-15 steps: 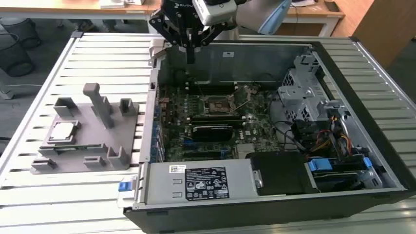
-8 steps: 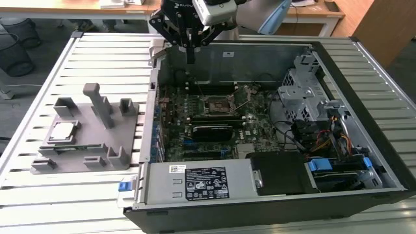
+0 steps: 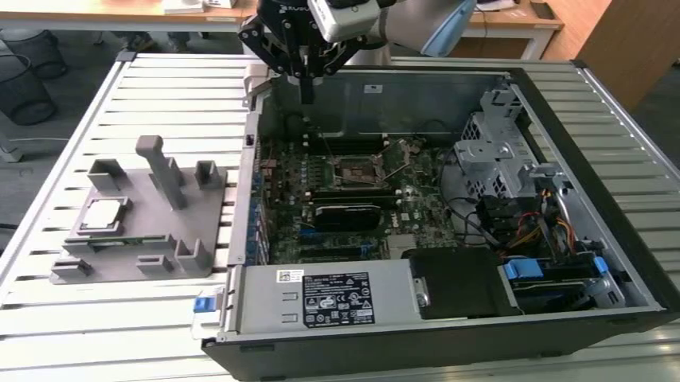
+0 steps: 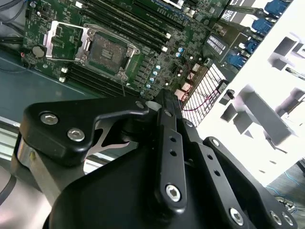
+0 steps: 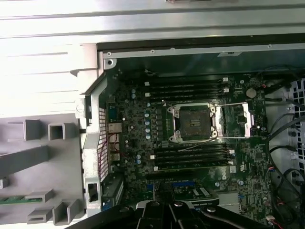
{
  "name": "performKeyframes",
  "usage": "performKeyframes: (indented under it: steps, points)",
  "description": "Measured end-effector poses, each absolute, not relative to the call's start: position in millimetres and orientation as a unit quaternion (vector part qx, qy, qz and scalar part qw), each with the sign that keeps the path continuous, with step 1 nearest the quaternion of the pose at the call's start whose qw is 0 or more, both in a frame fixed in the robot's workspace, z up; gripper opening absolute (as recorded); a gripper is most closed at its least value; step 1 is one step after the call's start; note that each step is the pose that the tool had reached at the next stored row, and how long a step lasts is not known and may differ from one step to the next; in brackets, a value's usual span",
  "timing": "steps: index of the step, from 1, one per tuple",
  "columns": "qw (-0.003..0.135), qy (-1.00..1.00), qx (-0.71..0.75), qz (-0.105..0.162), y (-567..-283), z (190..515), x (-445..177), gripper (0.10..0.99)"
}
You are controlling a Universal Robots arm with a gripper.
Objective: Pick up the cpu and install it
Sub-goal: 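Reach for the cpu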
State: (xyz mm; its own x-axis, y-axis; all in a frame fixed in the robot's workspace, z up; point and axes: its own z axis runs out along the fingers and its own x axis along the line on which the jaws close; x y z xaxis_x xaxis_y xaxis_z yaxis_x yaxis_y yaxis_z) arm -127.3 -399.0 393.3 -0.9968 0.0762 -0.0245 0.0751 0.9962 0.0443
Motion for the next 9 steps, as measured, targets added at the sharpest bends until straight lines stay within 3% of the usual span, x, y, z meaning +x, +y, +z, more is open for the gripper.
performKeyframes:
  steps: [9]
  points:
    - [0.013,0.999,0.038,0.022,-399,393,-140,0.106]
